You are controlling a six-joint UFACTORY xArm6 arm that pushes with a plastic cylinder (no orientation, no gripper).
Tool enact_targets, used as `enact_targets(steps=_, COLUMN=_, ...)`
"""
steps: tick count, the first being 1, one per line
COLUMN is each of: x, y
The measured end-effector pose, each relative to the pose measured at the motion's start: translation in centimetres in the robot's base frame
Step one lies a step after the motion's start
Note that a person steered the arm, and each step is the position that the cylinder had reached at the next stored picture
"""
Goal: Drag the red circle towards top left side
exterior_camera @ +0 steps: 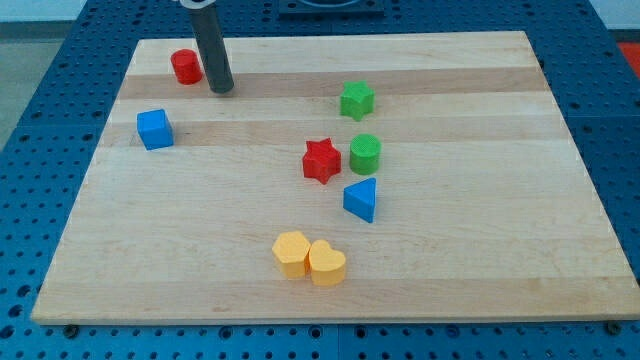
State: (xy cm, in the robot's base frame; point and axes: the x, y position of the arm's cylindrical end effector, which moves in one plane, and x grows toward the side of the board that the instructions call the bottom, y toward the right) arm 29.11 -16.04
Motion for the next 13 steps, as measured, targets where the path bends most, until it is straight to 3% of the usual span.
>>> enact_targets(steps=4, x=-1.2, y=-4.1)
enact_targets(steps=6, x=-2.5, y=-1.6)
enact_targets(steps=10, x=-4.5, y=-3.7)
enact_targets(steps=13, x=-3.2, y=1.0)
